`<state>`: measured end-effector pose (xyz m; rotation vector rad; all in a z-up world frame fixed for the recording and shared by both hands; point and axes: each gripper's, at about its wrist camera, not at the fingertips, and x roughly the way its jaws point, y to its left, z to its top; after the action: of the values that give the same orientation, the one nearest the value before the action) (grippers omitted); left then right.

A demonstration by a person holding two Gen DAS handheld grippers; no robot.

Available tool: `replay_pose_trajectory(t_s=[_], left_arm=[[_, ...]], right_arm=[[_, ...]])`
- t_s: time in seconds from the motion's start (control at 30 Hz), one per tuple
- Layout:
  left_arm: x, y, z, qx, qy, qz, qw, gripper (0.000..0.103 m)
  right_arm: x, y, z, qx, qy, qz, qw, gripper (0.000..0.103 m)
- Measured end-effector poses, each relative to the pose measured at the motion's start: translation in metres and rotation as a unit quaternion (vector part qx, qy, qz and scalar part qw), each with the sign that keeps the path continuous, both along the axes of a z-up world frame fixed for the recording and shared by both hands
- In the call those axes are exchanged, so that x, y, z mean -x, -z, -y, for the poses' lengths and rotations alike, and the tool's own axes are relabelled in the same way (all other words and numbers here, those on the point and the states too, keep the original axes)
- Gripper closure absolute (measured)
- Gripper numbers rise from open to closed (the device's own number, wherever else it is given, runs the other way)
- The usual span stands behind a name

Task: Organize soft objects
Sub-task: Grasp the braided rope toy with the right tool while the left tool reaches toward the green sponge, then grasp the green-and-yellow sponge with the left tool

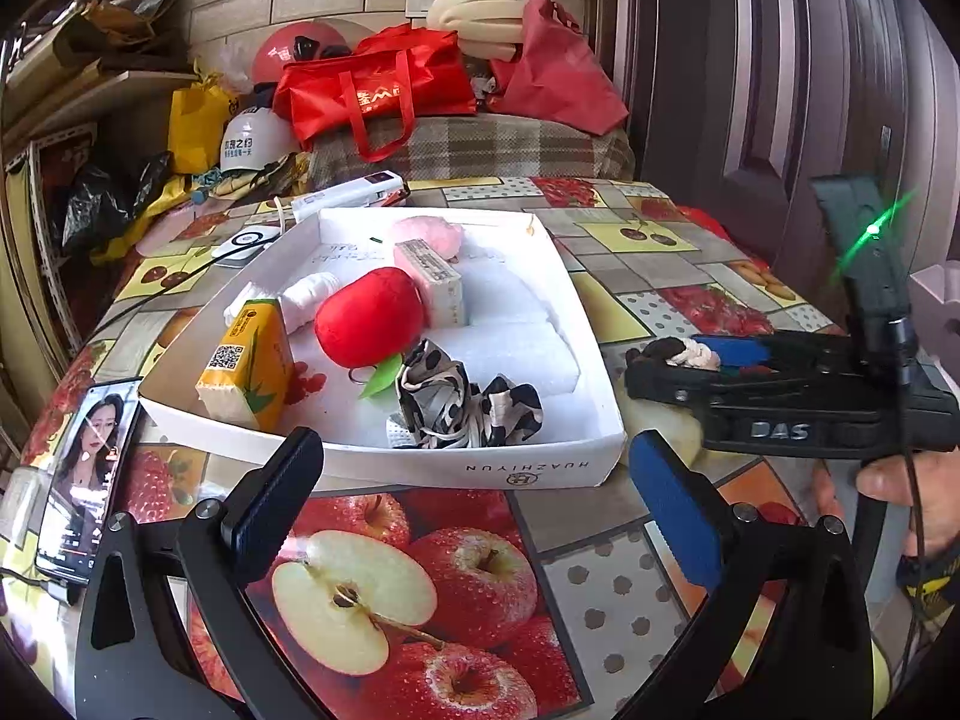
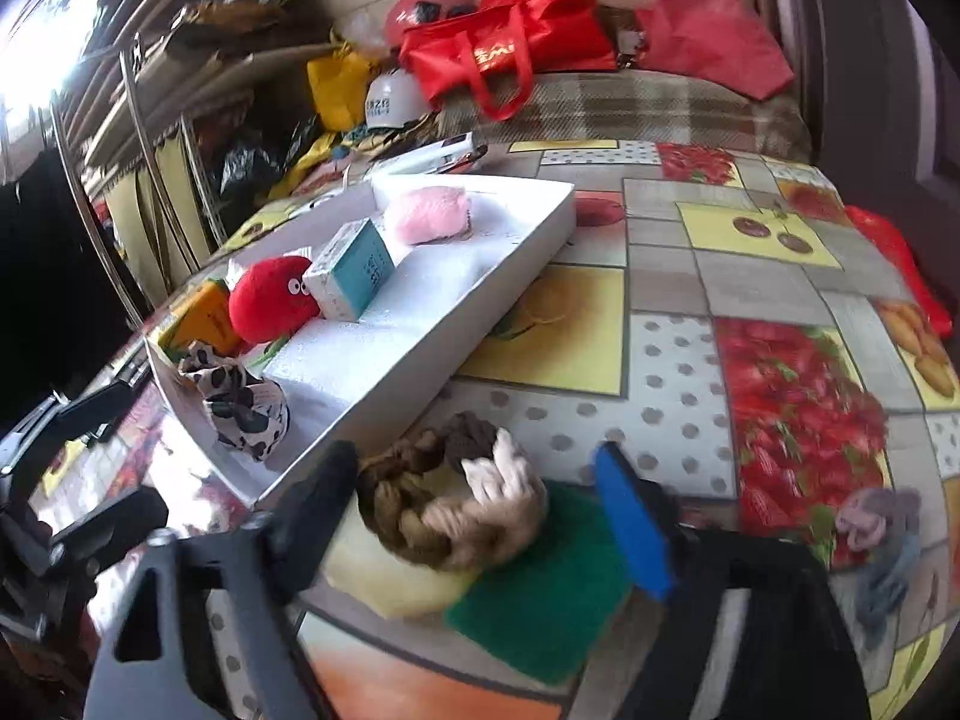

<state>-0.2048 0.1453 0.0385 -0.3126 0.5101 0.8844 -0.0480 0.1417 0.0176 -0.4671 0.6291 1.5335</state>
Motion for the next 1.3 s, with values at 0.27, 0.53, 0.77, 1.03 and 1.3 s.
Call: replay_pose_trajectory(t_s=[0.27, 0.53, 0.77, 1.03, 1.3], left_arm=[[-0.005, -0.002, 0.004, -0.004, 0.015, -0.002, 0.9999, 0.000], [-0.061, -0.006, 0.017, 0.014, 0.108, -0.017, 0.9939, 0.000], [-0.158, -0.008, 0.038, 0.018, 0.197, -0.058, 0.9785, 0.000], [-0.217, 0.022, 0.011, 0.061, 0.186, -0.130, 0.9721, 0.000], [-0.204, 0.008, 0.068, 0.048, 0.296, -0.101, 0.9485, 0.001]], right_arm=[[-0.012, -0.015, 0.033, -0.060, 0.026, -0.007, 0.998, 0.074], [-0.103, -0.019, 0.117, -0.092, 0.151, -0.063, 0.982, 0.074], [-0.131, -0.017, 0.145, -0.102, 0.188, -0.112, 0.970, 0.074], [-0.139, -0.015, 0.146, -0.109, 0.181, -0.136, 0.968, 0.074], [-0.141, -0.013, 0.147, -0.112, 0.174, -0.150, 0.967, 0.074]])
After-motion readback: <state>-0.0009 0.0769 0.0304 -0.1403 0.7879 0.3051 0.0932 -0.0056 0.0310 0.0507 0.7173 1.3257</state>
